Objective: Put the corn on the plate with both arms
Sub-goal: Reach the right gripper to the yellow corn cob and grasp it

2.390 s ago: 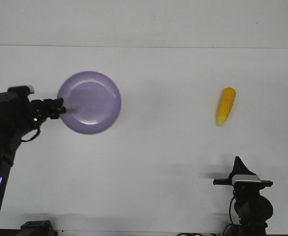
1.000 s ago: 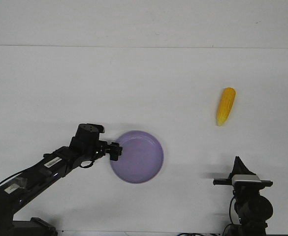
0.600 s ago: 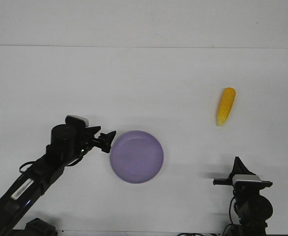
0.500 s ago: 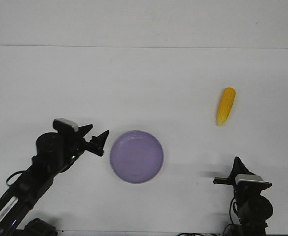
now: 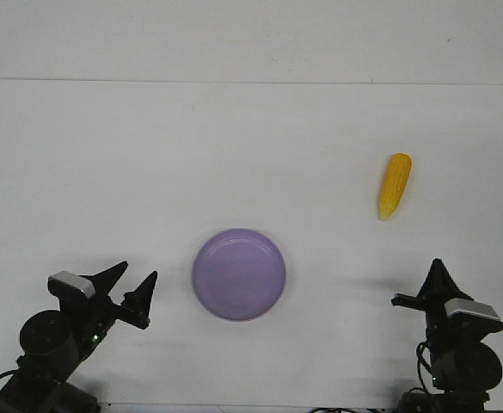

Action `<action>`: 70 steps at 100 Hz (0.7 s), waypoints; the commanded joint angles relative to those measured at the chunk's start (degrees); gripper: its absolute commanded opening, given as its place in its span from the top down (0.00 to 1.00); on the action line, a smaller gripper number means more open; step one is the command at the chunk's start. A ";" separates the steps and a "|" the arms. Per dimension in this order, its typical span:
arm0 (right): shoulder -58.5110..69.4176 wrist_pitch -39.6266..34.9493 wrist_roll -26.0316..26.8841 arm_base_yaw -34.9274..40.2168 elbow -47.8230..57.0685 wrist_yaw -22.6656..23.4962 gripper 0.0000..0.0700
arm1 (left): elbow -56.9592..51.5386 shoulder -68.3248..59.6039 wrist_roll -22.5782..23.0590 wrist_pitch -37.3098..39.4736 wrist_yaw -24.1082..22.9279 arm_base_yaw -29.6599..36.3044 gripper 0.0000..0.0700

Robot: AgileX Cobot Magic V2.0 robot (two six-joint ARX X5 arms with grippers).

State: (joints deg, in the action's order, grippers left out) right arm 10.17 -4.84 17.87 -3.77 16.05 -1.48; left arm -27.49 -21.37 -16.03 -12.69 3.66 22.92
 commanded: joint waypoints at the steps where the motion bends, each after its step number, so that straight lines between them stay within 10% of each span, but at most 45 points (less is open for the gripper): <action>1: 7.67 -1.03 -2.10 0.07 6.71 0.31 0.61 | -0.61 -0.72 0.00 0.11 -0.24 0.24 0.34; 17: 28.09 -10.14 -6.84 0.07 24.96 2.10 0.21 | -0.61 -0.79 1.03 -1.29 -0.28 0.24 0.34; 32: 47.43 -18.45 -7.80 0.04 39.74 0.35 0.04 | -0.61 -0.79 1.51 -1.81 -0.28 0.24 0.34; 70: 86.97 -26.91 -7.39 -0.83 62.55 -0.57 0.00 | -0.61 -0.79 1.53 -2.75 -0.28 0.24 0.34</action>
State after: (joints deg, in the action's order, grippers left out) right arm 91.81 -31.44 10.66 -4.25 75.48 -1.72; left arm -27.49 -22.06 -15.38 -15.73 3.36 22.92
